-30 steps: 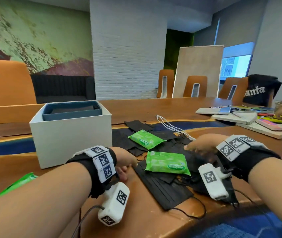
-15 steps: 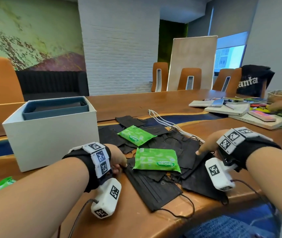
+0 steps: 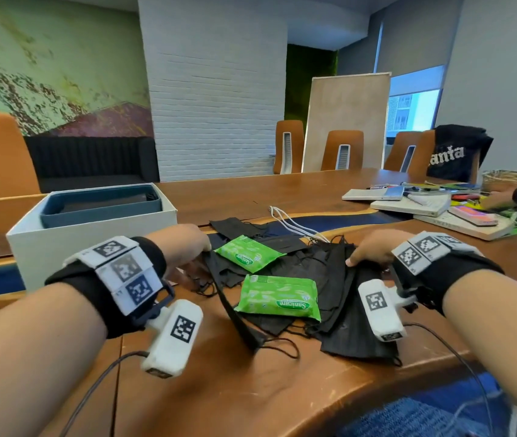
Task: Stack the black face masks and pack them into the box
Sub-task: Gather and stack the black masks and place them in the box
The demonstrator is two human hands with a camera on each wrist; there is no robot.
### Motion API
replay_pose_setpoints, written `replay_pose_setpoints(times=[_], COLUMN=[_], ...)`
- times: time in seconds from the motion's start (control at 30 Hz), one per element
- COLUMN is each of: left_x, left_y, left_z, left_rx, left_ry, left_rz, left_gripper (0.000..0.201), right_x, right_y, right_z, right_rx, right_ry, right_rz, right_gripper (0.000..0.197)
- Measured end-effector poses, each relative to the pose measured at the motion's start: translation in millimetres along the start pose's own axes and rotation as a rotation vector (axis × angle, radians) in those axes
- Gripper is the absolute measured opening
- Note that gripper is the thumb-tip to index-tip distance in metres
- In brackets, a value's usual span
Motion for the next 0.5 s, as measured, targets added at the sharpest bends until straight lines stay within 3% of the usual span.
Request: replay_pose_setpoints(times=[0.03,0.13,0.17,0.33,0.5], left_x=[-6,-23,-27,-40,-43], left_y=[4,12,14,17,13], left_z=[-1,-3,-3,0,19], left_rx=[0.024,0.104,0.143,0.329,0.367], left_ry=[0.038,0.205,0.279,0.613,0.737], left_rz=[-0.038,-0.118,-0.132,-0.169,-0.210], left_gripper=[0.019,0.018,0.017,0.016,0.030], right_x=[-5,-13,-15,-33,-53], right_y=[-1,3,2,23,67], right_z=[2,9,9,17,37], right_rx=[-0.032,-0.147,-0.178,-0.433,-0.656], right_ry=[-0.055,-0.333,-0.433,-0.697,-0.878], right_rz=[-0.040,-0.135,-0.163,-0.370,-0.328], right_gripper=[0.037,0.010,0.009,0.025,0.034])
Point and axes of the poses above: each hand's wrist, its own y-axis away from the middle knuckle, its own x-axis out of the palm, z = x × y, the point moved 2 cm from there along -y, towards the middle knuckle, and after that the axes turned 7 degrees about -y, right-handed, at the moved point
